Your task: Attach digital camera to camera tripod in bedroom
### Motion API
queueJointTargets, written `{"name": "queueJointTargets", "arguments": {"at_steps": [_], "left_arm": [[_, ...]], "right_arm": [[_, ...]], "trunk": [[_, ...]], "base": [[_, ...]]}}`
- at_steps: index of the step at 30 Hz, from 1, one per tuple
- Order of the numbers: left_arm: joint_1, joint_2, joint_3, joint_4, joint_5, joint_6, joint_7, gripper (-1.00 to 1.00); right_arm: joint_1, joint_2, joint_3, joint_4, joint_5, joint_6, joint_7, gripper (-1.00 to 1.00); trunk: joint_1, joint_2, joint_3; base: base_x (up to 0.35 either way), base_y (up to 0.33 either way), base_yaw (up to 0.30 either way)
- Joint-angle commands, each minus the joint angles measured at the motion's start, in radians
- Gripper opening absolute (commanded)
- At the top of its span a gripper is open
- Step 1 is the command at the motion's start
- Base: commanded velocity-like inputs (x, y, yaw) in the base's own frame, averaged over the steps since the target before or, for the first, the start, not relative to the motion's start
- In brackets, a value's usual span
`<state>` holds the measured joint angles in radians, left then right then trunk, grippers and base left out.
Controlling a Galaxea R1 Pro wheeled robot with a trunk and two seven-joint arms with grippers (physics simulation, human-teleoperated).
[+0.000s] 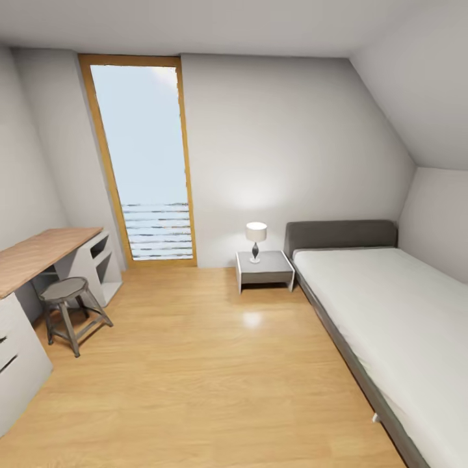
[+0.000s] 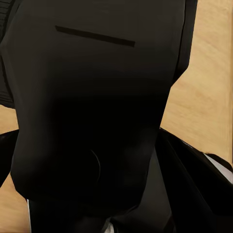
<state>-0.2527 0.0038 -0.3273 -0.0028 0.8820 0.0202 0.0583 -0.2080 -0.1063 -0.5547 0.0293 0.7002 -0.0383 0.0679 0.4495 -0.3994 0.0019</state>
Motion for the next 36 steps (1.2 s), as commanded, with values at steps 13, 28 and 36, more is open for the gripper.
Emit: {"name": "queueJointTargets", "arguments": {"at_steps": [13,28,36], "left_arm": [[0.000,0.001,-0.007,0.000,0.014,-0.001,0.002,-1.00],[0.000,0.003,-0.008,-0.004,0.011,-0.064,0.011,-1.00],[0.000,0.006,-0.011,-0.011,0.007,-0.089,0.015,-1.00]], "right_arm": [[-0.001,-0.001,-0.008,0.003,0.007,-0.008,0.001,1.00],[-0.001,-0.001,-0.008,0.000,0.008,-0.009,0.001,1.00],[-0.001,0.000,-0.008,-0.006,0.010,-0.008,0.001,1.00]], "trunk": [[0.001,-0.001,0.000],[0.001,-0.001,0.000],[0.001,-0.001,0.000]], "base": [[0.027,-0.017,0.272],[0.001,0.000,0.274],[0.000,0.000,0.275]]}}
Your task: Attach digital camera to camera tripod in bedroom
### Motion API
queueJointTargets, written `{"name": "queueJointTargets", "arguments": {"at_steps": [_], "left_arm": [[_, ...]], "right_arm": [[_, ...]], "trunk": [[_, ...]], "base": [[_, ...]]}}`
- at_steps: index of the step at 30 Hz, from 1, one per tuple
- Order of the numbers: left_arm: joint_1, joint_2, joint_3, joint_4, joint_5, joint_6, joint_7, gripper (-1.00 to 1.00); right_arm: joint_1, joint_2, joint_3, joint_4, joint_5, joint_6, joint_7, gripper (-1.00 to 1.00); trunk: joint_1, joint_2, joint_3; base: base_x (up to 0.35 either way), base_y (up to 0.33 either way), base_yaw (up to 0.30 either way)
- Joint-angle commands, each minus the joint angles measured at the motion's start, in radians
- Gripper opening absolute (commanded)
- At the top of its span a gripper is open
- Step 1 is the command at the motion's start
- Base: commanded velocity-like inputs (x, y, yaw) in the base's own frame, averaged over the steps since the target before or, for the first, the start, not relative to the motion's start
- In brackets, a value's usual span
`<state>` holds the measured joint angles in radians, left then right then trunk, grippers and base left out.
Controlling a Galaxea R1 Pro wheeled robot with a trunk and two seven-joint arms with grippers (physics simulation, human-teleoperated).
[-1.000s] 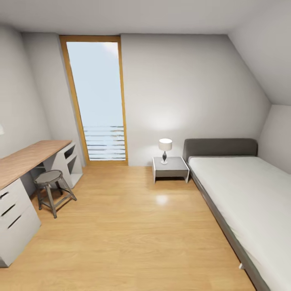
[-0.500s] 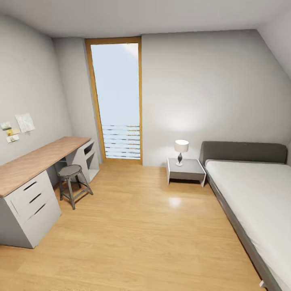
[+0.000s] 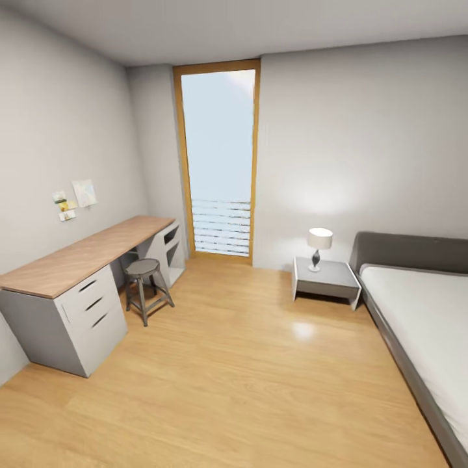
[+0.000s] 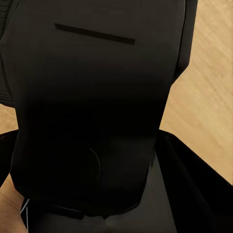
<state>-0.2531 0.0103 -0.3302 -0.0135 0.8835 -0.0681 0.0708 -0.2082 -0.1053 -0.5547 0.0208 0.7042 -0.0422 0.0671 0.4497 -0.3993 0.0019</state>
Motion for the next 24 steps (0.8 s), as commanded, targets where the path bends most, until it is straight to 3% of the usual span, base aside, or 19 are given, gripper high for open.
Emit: {"name": "queueJointTargets", "arguments": {"at_steps": [1,24], "left_arm": [[0.000,0.000,-0.009,-0.001,0.006,-0.002,0.003,-1.00],[0.000,0.001,-0.002,-0.007,0.005,-0.007,-0.007,-1.00]], "right_arm": [[0.000,-0.001,-0.008,0.001,0.006,-0.004,0.002,1.00],[0.000,-0.004,-0.004,-0.004,0.006,-0.018,0.002,1.00]], "trunk": [[0.000,-0.001,0.000],[0.000,-0.001,0.000]], "base": [[0.000,0.000,0.275],[0.000,0.000,0.275]]}}
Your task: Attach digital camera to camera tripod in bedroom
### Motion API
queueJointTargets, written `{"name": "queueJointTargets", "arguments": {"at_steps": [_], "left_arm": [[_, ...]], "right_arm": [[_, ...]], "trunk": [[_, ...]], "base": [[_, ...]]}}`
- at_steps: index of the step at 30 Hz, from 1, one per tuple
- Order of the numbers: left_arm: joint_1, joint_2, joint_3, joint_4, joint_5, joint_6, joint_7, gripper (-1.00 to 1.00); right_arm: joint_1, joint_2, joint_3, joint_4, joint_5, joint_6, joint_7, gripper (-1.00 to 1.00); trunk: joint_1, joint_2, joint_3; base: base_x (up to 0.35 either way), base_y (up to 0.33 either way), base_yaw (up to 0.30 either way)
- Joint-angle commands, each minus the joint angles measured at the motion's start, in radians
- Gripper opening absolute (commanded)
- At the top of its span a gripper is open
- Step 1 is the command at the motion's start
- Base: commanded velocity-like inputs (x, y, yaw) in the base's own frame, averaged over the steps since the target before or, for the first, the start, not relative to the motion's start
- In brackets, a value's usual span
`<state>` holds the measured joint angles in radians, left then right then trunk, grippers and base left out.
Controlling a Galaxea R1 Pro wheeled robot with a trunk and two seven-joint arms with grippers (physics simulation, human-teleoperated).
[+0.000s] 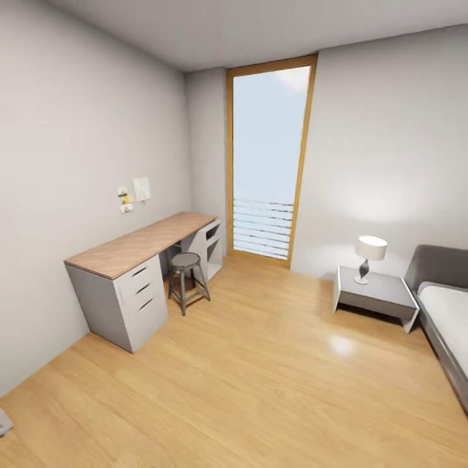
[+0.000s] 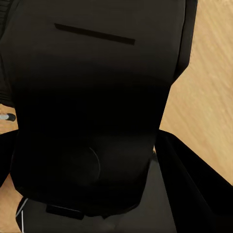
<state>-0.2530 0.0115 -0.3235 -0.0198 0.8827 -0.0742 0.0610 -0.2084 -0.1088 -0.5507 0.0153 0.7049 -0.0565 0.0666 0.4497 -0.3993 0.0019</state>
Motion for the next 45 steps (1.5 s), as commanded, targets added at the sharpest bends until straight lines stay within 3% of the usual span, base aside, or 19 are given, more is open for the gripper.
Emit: {"name": "queueJointTargets", "arguments": {"at_steps": [1,32,45], "left_arm": [[0.000,-0.001,-0.009,-0.001,0.005,-0.001,0.002,-1.00],[0.000,0.004,-0.008,0.018,0.018,0.013,0.012,-1.00],[0.000,0.001,-0.009,0.018,0.016,0.017,0.014,-1.00]], "right_arm": [[0.000,-0.002,-0.009,0.002,0.006,-0.004,0.002,1.00],[0.000,-0.012,-0.006,0.002,0.007,-0.006,0.002,1.00],[0.000,-0.010,-0.008,0.002,0.007,-0.006,0.002,1.00]], "trunk": [[0.000,-0.001,0.000],[0.000,-0.001,0.000],[0.000,-0.001,0.000]], "base": [[0.000,0.000,0.275],[0.001,0.000,0.275],[0.243,0.000,0.264]]}}
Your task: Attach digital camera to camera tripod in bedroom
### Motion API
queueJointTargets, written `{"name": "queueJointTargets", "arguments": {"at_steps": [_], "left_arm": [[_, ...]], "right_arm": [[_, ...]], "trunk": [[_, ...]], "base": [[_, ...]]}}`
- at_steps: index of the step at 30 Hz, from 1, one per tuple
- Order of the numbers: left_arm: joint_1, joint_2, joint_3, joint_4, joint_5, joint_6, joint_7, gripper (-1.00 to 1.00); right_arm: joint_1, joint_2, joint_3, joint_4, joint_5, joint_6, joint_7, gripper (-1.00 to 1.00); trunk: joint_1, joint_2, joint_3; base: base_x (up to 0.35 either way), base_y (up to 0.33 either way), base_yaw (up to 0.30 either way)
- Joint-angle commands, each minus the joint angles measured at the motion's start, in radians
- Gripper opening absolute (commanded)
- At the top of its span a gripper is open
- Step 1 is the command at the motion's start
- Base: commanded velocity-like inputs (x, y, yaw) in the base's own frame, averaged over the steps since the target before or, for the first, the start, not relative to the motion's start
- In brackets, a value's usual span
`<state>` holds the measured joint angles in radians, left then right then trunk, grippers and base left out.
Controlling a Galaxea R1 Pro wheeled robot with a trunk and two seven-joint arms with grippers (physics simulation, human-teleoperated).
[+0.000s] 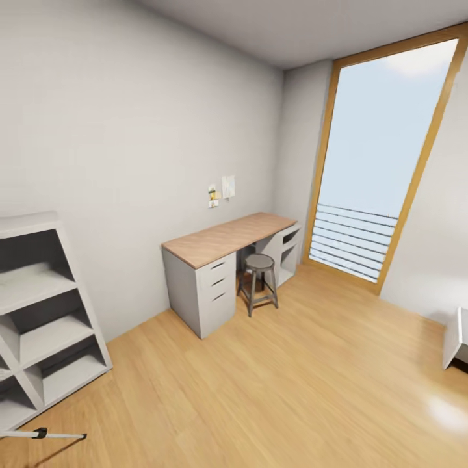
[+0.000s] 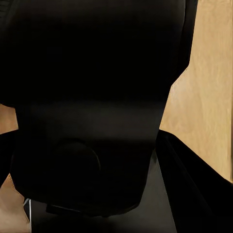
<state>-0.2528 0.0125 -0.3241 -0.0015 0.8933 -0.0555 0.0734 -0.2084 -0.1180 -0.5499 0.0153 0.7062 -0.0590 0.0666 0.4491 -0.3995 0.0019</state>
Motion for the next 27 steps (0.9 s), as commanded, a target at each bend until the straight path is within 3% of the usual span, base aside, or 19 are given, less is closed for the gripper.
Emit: {"name": "queueJointTargets", "arguments": {"at_steps": [1,17,27], "left_arm": [[0.000,0.000,-0.009,0.000,0.006,-0.001,0.002,-1.00],[0.000,0.000,-0.009,0.000,0.006,0.000,0.002,-1.00],[0.000,0.000,-0.009,0.000,0.002,0.050,0.000,-1.00]], "right_arm": [[0.000,0.000,-0.008,0.002,0.006,-0.004,0.002,1.00],[0.000,0.000,-0.008,0.002,0.006,-0.004,0.002,1.00],[0.000,0.000,-0.009,0.002,0.006,-0.004,0.002,1.00]], "trunk": [[0.001,-0.001,0.000],[0.001,-0.001,0.000],[0.001,-0.001,0.000]], "base": [[0.314,0.000,0.258],[0.319,0.000,0.256],[0.320,0.000,0.046]]}}
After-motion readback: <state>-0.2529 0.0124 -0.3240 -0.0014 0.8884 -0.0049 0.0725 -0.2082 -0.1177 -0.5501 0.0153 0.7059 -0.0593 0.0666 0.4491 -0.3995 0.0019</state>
